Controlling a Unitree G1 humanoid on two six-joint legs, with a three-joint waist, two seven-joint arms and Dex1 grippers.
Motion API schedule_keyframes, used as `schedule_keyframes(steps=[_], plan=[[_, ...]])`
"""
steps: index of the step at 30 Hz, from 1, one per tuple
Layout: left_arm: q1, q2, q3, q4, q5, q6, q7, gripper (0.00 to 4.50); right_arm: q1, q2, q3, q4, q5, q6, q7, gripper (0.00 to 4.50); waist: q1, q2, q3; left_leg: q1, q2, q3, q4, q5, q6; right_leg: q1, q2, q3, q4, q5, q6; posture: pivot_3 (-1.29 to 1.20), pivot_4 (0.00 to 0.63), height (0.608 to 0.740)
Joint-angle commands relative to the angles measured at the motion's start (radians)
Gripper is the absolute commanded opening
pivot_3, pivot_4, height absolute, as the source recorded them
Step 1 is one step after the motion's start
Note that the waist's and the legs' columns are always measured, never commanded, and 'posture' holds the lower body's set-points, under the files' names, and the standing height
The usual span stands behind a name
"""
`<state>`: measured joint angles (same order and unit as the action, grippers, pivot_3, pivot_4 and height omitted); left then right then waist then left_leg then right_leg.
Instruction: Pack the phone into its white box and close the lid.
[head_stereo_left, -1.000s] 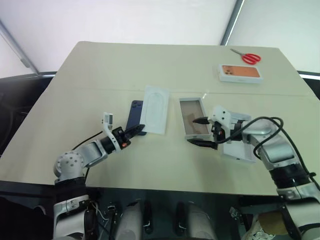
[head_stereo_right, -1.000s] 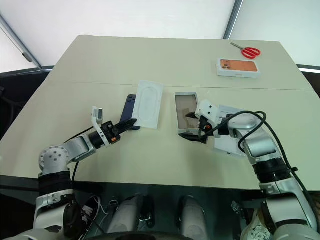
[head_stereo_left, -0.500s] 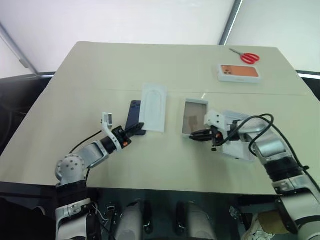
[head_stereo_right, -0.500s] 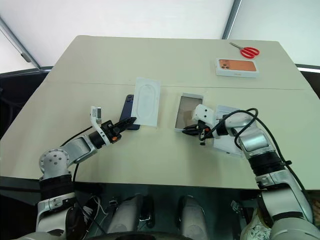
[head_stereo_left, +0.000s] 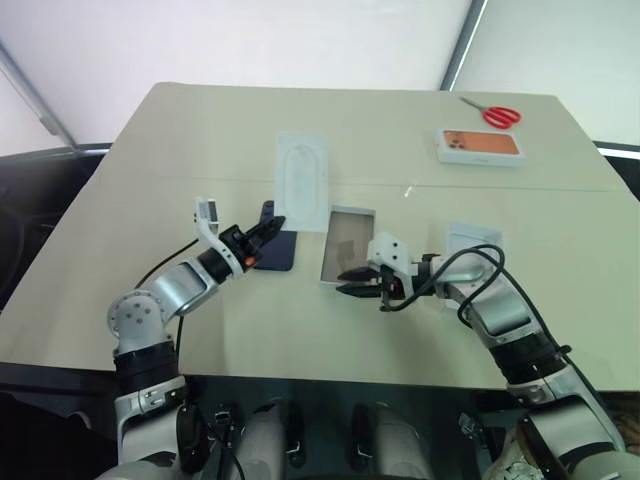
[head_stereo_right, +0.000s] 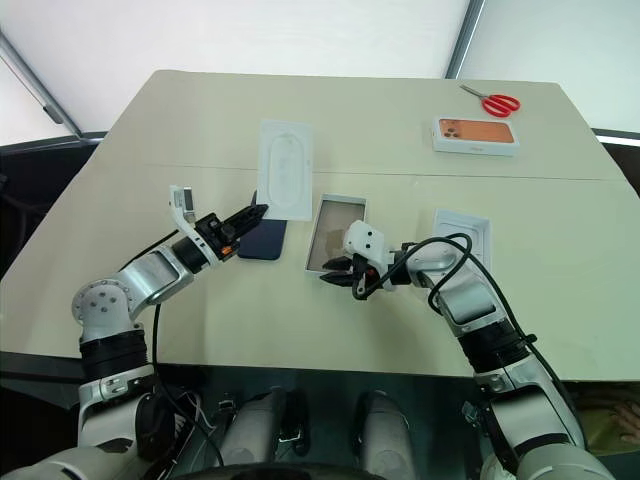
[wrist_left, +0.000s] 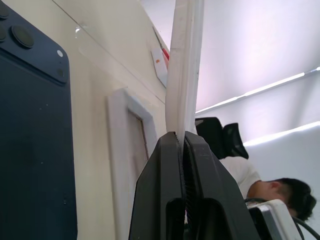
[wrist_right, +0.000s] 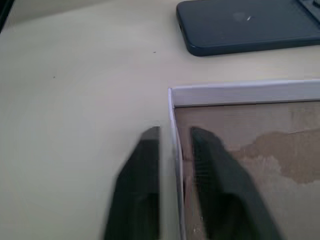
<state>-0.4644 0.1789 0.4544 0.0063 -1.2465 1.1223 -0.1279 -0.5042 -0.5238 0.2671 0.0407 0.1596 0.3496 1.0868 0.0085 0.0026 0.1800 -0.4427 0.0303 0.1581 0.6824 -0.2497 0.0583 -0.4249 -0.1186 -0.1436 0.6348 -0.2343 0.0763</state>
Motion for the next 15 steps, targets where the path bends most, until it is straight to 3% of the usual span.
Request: schedule_keyframes(steps=[1, 8, 15], plan=[[0.029, -0.011, -0.038, -0.072, -0.045, 0.013, 0.001, 0.00, -0.007, -0.017, -0.049, -0.061, 0.033, 0.003, -0.005, 2.91, 0.000, 0.000, 0.000, 0.000, 0.000, 0.000, 0.000, 0.000, 0.000, 0.000, 0.000, 0.000, 0.000, 0.000, 0.000, 0.00, 0.150, 0.738], [0.090, -0.018, -0.093, -0.101, -0.036, 0.002, 0.009, 0.00, 0.005, -0.134, -0.263, -0.025, 0.140, -0.041, 0.020, 2.91, 0.003, 0.000, 0.000, 0.000, 0.000, 0.000, 0.000, 0.000, 0.000, 0.000, 0.000, 0.000, 0.000, 0.000, 0.000, 0.00, 0.150, 0.738], [0.068, -0.038, -0.137, -0.040, -0.036, 0.025, 0.016, 0.00, 0.013, -0.203, -0.305, 0.114, 0.096, -0.148, 0.010, 2.91, -0.001, 0.000, 0.000, 0.000, 0.000, 0.000, 0.000, 0.000, 0.000, 0.000, 0.000, 0.000, 0.000, 0.000, 0.000, 0.00, 0.150, 0.738]])
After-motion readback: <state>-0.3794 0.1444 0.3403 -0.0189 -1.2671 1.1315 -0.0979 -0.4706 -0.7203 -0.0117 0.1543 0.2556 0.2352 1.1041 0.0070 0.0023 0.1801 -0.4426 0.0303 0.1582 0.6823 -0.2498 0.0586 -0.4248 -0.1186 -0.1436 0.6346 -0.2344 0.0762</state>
